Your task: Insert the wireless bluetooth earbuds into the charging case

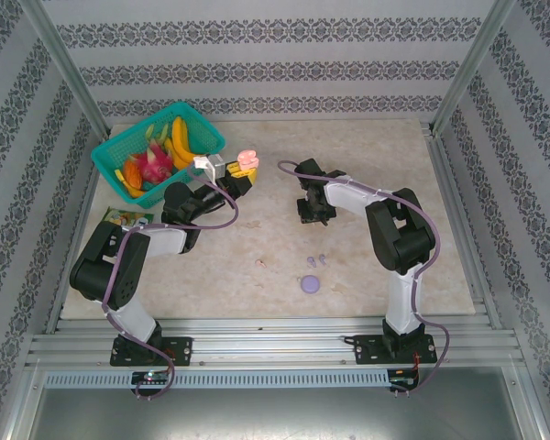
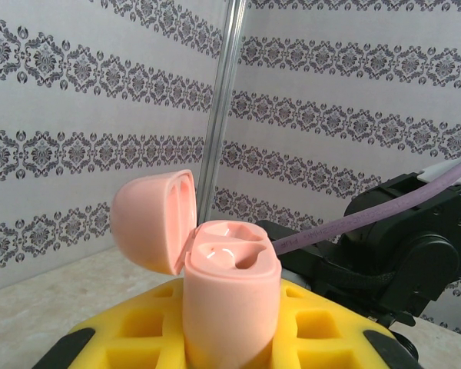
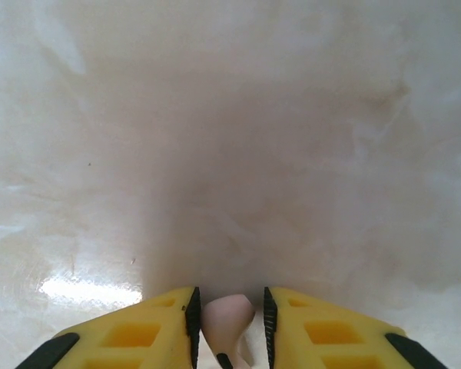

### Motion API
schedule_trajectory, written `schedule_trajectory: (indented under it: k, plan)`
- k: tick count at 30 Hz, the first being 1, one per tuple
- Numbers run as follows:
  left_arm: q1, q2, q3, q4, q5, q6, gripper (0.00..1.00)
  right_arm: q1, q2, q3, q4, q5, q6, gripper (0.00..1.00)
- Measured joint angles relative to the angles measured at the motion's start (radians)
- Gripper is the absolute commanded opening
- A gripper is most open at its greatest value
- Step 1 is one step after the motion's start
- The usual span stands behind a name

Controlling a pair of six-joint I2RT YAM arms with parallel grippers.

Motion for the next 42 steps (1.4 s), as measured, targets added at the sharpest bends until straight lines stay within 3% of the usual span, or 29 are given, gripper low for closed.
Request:
schedule_trajectory:
  k: [9,16,26,42]
  plan:
    - [0.000,0.000,0.000,0.000,0.000,0.000,0.00,0.000,0.000,0.000,-0.002,0.005,-0.006,0.20]
    - [0.000,0.000,0.000,0.000,0.000,0.000,0.00,0.001,0.000,0.000,-0.002,0.006,-0.005,0.31]
    - [0.000,0.000,0.000,0.000,0.000,0.000,0.00,0.011,-0.010,-0.019,0.014,0.013,-0.006,0.31]
    - [0.000,0.000,0.000,0.000,0.000,-0.001,0.00,0.011,-0.023,-0.040,0.028,0.019,-0.004,0.22]
